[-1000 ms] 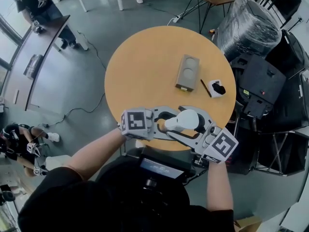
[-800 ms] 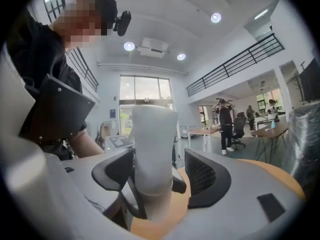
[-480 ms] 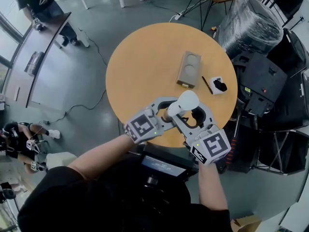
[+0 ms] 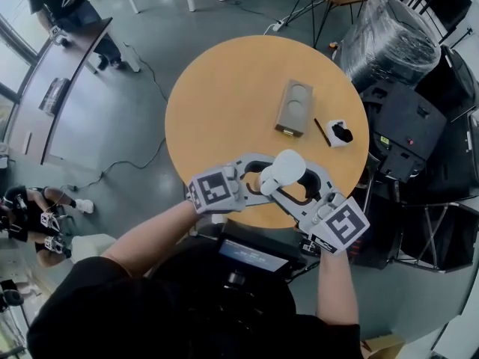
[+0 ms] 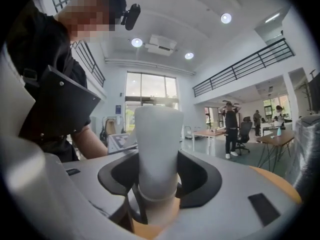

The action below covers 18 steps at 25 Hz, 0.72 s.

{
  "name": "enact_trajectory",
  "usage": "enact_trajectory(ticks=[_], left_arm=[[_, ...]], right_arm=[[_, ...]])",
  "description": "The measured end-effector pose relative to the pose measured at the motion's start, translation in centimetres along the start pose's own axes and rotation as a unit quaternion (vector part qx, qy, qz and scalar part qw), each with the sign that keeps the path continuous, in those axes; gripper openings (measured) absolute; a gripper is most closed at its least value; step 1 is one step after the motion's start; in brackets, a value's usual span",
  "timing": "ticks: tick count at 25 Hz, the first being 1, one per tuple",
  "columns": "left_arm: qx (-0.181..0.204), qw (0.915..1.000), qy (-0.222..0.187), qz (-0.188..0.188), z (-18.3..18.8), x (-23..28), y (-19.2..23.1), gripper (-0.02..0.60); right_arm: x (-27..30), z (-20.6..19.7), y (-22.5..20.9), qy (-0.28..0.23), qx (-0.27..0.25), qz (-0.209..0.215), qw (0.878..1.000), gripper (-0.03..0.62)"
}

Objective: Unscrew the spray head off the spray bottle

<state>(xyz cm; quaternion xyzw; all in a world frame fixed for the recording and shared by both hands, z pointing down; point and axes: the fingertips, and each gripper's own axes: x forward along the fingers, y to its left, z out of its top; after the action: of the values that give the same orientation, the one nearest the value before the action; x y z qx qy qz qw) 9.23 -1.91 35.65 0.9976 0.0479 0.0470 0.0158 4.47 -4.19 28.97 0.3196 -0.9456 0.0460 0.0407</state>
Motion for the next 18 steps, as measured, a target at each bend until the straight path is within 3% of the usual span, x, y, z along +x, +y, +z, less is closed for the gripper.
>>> enact_trajectory(ticks=[4, 7, 9, 11, 13, 16, 18], left_arm=[[-0.007, 0.9964, 0.002, -0.085, 0.1, -0.2, -2.3, 0.302], [-0.014, 0.9950, -0.002, -0.099, 0.1, -0.3, -2.7, 0.302], [-0.014, 0.9966, -0.009, -0.080, 0.0, -0.4, -2.1, 0.304], [-0.020, 0.9984, -0.017, -0.051, 0.2, -0.5, -1.2, 0.304], [-0.031, 0.9990, -0.028, -0.017, 0.4, -0.8, -0.1, 0.304], [-0.034, 0.9968, -0.025, 0.068, 0.0, -1.4, 2.6, 0.304], [-0.033, 0.9907, -0.014, 0.131, -0.7, -1.8, 4.6, 0.304]], right_arm=[[-0.8, -0.1, 1.7, -0.014, 0.008, 0.075, 0.997, 0.238], [-0.8, -0.1, 1.8, -0.016, 0.009, 0.079, 0.997, 0.242], [-0.6, -0.4, 1.5, -0.010, 0.008, 0.060, 0.998, 0.254], [-0.5, -0.8, 1.1, -0.001, 0.015, 0.045, 0.999, 0.329], [-0.5, -0.9, 0.8, 0.002, 0.024, 0.034, 0.999, 0.350], [-0.5, -0.4, 0.0, -0.007, 0.036, 0.001, 0.999, 0.368], [-0.4, 0.2, -0.9, -0.017, 0.043, -0.034, 0.998, 0.368]])
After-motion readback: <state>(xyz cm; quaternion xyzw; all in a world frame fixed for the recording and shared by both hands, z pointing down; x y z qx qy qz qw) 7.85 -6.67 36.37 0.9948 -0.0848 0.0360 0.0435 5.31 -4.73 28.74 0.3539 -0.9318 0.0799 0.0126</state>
